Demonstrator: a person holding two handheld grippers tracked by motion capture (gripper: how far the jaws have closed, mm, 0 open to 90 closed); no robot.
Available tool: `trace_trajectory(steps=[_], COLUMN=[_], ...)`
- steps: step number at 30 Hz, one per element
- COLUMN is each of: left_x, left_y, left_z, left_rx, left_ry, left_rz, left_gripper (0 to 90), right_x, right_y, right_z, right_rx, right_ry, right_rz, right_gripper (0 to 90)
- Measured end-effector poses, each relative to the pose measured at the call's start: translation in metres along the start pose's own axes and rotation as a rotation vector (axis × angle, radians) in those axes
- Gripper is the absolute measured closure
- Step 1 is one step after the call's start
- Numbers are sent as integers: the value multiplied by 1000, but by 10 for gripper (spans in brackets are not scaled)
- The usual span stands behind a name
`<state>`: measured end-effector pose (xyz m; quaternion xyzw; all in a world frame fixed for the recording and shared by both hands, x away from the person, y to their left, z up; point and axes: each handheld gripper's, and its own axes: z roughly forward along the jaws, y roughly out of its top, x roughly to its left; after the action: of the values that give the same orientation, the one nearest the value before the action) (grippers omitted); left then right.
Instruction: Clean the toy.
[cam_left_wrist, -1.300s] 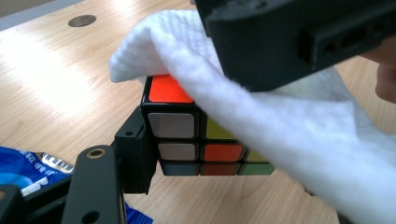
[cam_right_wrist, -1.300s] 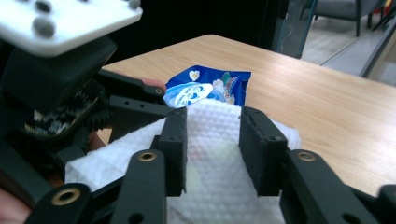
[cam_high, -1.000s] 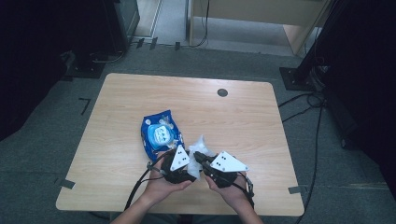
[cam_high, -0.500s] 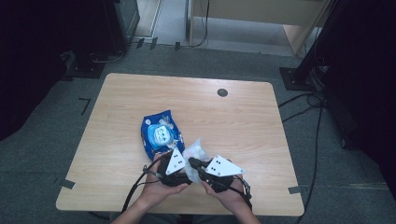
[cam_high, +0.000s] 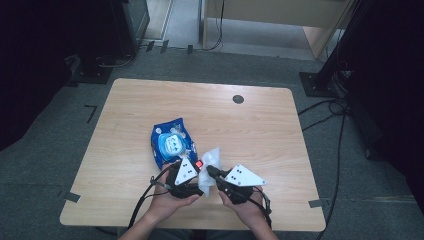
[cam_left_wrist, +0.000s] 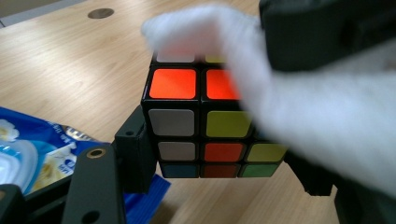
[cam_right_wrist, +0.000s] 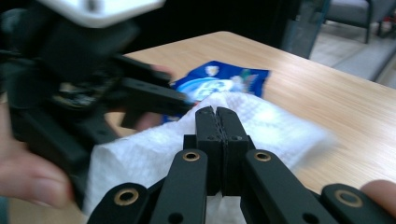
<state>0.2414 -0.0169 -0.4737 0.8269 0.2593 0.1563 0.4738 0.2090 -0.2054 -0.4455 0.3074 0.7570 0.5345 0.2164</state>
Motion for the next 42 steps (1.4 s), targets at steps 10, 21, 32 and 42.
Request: trace_trajectory(steps=[10, 21, 32, 42], left_x=[-3, -5, 4, -5], left_y=[1, 2, 3, 3], left_z=[-1, -1, -5, -3], left_rx=[-6, -1, -18, -6], left_ry=[-4, -28, -6, -17], left_rz=[11, 11, -5, 27], left_gripper=[345, 345, 345, 345], right_x=[-10, 8, -12, 7], right_y=[0, 1, -1, 0], right_z=[1, 3, -2, 1], right_rx=[-11, -20, -34, -40], right_ry=[-93, -13, -106, -25], right_rz=[48, -12, 53, -18], right_gripper=[899, 900, 900, 900])
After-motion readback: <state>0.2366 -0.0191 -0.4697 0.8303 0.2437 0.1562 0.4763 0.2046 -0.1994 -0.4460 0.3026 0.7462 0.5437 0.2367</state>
